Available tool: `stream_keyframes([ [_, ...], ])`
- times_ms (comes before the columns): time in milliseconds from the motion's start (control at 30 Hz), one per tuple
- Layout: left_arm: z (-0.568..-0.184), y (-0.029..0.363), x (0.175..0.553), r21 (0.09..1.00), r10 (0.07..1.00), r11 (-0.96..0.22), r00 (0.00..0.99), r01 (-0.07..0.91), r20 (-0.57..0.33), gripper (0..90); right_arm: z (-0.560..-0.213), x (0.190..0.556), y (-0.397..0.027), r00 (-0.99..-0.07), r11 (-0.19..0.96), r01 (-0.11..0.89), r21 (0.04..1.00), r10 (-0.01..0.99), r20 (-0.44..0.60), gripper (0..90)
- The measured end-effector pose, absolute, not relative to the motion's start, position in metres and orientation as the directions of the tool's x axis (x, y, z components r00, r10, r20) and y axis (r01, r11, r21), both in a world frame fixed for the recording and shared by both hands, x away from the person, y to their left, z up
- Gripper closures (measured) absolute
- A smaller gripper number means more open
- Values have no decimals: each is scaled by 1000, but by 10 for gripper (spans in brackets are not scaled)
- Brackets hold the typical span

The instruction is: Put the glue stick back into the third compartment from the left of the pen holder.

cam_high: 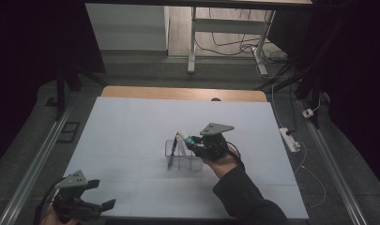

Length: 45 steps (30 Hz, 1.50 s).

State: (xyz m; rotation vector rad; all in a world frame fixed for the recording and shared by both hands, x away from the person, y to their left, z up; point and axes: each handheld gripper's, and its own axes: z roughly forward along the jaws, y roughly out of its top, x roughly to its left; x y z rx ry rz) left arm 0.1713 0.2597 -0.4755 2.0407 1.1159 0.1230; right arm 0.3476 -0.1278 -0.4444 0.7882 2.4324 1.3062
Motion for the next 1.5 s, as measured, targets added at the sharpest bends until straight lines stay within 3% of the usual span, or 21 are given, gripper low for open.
stream_keyframes([
  [633, -475, 259, 171, 679, 746, -303, 609, 669, -268, 27, -457, 346, -128, -812, 467, 323, 823, 584, -13, 637],
  [1500, -475, 260, 171, 679, 748, -300, 607, 670, -269, 28, -444, 349, -140, -799, 457, 410, 790, 597, 69, 336],
])
